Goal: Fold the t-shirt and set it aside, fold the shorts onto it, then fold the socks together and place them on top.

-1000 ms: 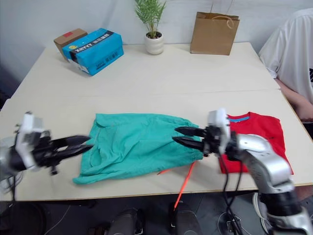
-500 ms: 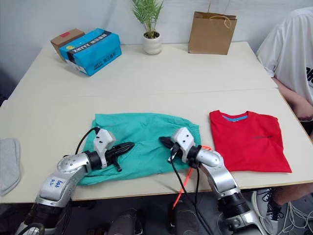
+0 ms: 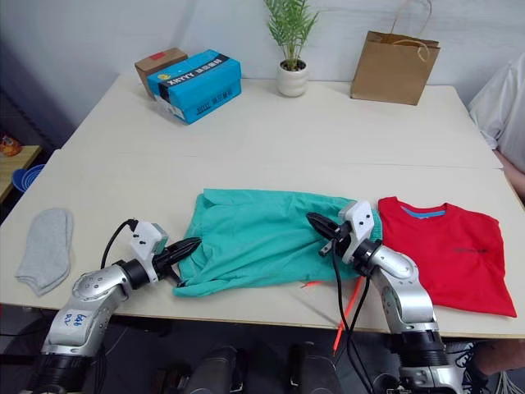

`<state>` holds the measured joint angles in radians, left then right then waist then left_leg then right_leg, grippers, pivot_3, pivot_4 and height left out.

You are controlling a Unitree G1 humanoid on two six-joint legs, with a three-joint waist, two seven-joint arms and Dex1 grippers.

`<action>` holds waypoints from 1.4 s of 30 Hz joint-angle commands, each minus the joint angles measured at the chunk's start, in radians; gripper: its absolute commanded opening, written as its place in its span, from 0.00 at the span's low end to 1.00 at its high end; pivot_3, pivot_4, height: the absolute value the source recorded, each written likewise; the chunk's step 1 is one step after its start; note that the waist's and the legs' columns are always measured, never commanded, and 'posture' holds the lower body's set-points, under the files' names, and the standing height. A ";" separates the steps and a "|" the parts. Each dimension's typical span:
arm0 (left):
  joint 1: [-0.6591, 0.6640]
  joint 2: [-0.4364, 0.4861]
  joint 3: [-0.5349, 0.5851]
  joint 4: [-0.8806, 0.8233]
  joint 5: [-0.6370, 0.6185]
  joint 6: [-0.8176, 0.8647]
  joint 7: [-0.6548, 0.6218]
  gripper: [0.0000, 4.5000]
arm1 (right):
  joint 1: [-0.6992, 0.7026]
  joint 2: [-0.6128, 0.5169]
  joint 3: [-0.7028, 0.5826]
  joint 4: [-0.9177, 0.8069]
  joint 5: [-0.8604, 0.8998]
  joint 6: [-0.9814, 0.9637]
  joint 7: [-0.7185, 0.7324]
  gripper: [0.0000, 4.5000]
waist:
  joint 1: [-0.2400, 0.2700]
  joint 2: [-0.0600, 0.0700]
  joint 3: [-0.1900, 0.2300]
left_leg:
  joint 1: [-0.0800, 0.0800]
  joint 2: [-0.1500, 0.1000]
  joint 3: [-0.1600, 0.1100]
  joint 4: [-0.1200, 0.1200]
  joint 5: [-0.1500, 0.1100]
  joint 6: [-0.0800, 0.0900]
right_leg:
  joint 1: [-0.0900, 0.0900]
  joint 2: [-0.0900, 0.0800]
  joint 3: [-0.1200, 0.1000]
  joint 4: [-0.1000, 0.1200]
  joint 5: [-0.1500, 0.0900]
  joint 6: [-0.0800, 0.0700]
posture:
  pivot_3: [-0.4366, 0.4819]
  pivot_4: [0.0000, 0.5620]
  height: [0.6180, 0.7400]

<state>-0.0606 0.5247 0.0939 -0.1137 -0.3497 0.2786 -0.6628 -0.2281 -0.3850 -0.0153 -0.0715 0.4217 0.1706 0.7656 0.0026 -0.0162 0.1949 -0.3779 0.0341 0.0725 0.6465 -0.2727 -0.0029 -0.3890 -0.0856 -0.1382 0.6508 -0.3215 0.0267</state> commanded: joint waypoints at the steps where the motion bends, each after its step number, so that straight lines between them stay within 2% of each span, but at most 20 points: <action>1: -0.027 0.064 0.075 -0.104 -0.096 0.029 -0.081 0.01 | 0.019 -0.036 -0.023 -0.113 0.039 0.043 0.014 0.00 | 0.000 0.000 0.000 | -0.002 0.000 0.001 0.000 0.000 0.000 | -0.003 0.000 0.000 0.000 0.000 0.000 | 0.48 0.27 1.00; 4: -0.086 0.131 0.069 -0.178 -0.170 0.122 -0.146 0.01 | 0.035 -0.055 -0.033 -0.159 0.054 0.071 0.012 0.00 | 0.002 0.000 0.000 | -0.007 0.000 0.001 0.000 0.000 0.000 | -0.007 0.000 0.000 0.001 0.000 0.000 | 0.48 0.27 1.00; 6: -0.151 0.127 0.018 -0.187 -0.159 0.149 -0.143 0.01 | 0.024 -0.038 -0.025 -0.144 0.038 0.067 -0.010 0.00 | 0.005 0.000 0.000 | -0.007 0.000 0.002 0.000 0.000 0.000 | -0.007 0.001 0.001 0.000 0.000 0.000 | 0.48 0.27 1.00; 12: -0.322 0.004 -0.185 -0.042 -0.005 0.111 -0.108 0.01 | -0.019 0.049 0.040 -0.057 -0.088 0.011 -0.113 0.00 | 0.008 0.000 0.000 | -0.006 0.000 0.005 0.000 0.000 0.000 | -0.007 0.002 0.004 0.001 0.001 0.001 | 0.48 0.27 1.00; 16: -0.362 -0.070 -0.248 0.149 0.116 0.039 -0.042 0.01 | -0.010 0.068 0.082 0.015 -0.203 -0.057 -0.172 0.00 | 0.000 0.000 0.000 | -0.006 0.002 0.007 0.000 0.000 -0.001 | -0.009 0.005 0.005 0.001 0.001 0.001 | 0.48 0.27 1.00; 22: -0.322 -0.089 -0.214 0.269 0.173 -0.001 0.030 0.01 | 0.051 0.037 -0.010 0.058 -0.220 -0.154 -0.211 0.00 | -0.003 -0.001 0.001 | -0.006 0.003 0.008 0.000 -0.001 0.000 | -0.009 0.004 0.006 0.001 0.001 0.001 | 0.48 0.27 1.00; 27: -0.224 -0.083 -0.159 0.269 0.146 -0.038 0.020 0.01 | 0.130 0.015 -0.191 0.106 -0.052 -0.243 -0.134 0.00 | -0.002 -0.001 0.000 | -0.002 0.003 0.008 -0.001 -0.002 0.000 | -0.006 0.004 0.007 0.000 0.001 0.001 | 0.48 0.27 1.00; 29: -0.204 -0.088 -0.148 0.253 0.132 -0.068 -0.004 0.01 | 0.149 0.001 -0.208 0.072 -0.003 -0.235 -0.088 0.00 | -0.001 0.000 0.000 | 0.002 0.003 0.010 -0.002 -0.003 0.000 | -0.003 0.004 0.008 0.000 0.000 0.001 | 0.48 0.27 1.00; 32: -0.198 -0.101 -0.101 0.213 0.092 -0.127 -0.019 0.01 | 0.185 -0.013 -0.247 -0.057 0.160 -0.105 -0.058 0.00 | 0.000 0.000 0.000 | 0.003 0.003 0.012 -0.002 -0.003 0.001 | -0.003 0.004 0.011 0.000 0.000 0.001 | 0.48 0.27 1.00; 36: -0.215 -0.073 -0.054 0.155 0.028 -0.171 -0.101 0.00 | 0.293 -0.094 -0.313 -0.305 0.416 0.153 -0.101 0.17 | 0.000 0.000 0.001 | 0.003 0.006 0.015 -0.003 -0.004 -0.001 | -0.006 0.005 0.012 0.000 0.000 0.001 | 0.48 0.27 1.00; 39: -0.240 -0.031 -0.062 0.132 0.006 -0.164 -0.189 0.00 | 0.406 -0.149 -0.402 -0.451 0.641 0.306 -0.210 0.43 | 0.003 0.000 0.001 | 0.002 0.007 0.016 -0.003 -0.005 -0.002 | -0.006 0.007 0.012 -0.001 0.000 0.001 | 0.48 0.27 1.00; 42: -0.259 -0.008 -0.069 0.120 -0.004 -0.149 -0.235 0.00 | 0.493 -0.180 -0.475 -0.521 0.824 0.389 -0.299 0.64 | 0.013 0.000 0.002 | 0.002 0.008 0.016 -0.004 -0.006 -0.001 | -0.006 0.007 0.013 -0.003 0.000 0.001 | 0.48 0.27 1.00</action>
<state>-0.3087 0.5094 0.0213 0.0447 -0.3284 0.1310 -0.8680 0.2423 -0.5489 -0.4338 -0.5279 1.1243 0.5191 0.5146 0.0153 -0.0163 0.1964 -0.3758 0.0420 0.0891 0.6428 -0.2791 -0.0037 -0.3944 -0.0784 -0.1249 0.6470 -0.3216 0.0274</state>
